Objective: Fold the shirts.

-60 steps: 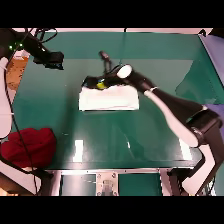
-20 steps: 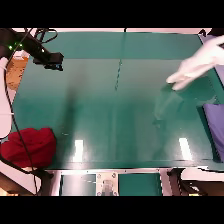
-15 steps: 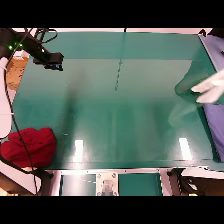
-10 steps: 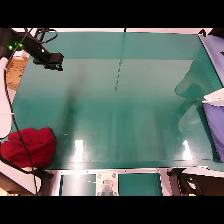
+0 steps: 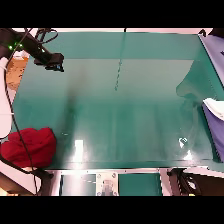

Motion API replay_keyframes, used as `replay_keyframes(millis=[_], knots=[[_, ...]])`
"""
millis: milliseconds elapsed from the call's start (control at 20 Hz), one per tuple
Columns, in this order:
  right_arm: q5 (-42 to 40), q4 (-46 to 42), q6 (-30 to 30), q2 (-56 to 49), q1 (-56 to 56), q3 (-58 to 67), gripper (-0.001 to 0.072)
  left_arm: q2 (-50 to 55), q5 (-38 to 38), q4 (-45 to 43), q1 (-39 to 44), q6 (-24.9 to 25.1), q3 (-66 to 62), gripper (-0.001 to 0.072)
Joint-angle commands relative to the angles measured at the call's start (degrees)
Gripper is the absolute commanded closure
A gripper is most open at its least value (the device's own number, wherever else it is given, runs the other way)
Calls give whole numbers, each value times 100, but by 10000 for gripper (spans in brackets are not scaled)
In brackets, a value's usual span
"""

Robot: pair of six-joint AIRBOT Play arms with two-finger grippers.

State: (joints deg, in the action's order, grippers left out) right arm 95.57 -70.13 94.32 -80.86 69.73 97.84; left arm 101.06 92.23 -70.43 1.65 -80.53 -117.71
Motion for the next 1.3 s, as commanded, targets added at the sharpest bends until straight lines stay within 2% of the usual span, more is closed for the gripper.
replay_keyframes(millis=[0, 100, 200, 300, 350, 500, 550, 600, 650, 800, 950, 1250], knots=[[251, -1287, 402, 13, 22, -413, 695, -2, 31, 39, -4, 2, 0, 685], [26, -1419, 378, 13, 20, -914, 672, -2, 7, 61, -4, 2, 0, 685], [-66, -1790, 385, 13, 20, -1447, 589, -2, 9, 61, -4, 2, 0, 685], [-57, -2371, 509, 7, 22, -1810, 320, -2, 28, 63, -4, 2, 0, 685], [-22, -2608, 627, 7, 20, -1827, 281, -4, 28, 63, -4, 2, 0, 685], [50, -2441, 817, 9, -59, -1495, 299, -11, -37, 212, -4, 2, -2, 686], [46, -2258, 863, 9, -181, -1327, 363, -37, -103, 282, -4, 2, -2, 686], [11, -1996, 879, 9, -363, -1167, 497, -76, -203, 354, -4, -2, -2, 686], [-116, -1663, 874, 15, -612, -1043, 681, -149, -308, 411, -4, -48, -2, 687], [-645, -831, 785, 37, -1705, -994, 698, -391, -286, 485, 7, -267, 31, 687], [-1128, -603, 485, 236, -3058, -1429, 698, -988, -249, 490, 9, -348, 883, 687], [-2393, -505, 251, 1788, -5657, -4124, 699, -3348, -1056, 94, 7, -310, 4843, 687]])
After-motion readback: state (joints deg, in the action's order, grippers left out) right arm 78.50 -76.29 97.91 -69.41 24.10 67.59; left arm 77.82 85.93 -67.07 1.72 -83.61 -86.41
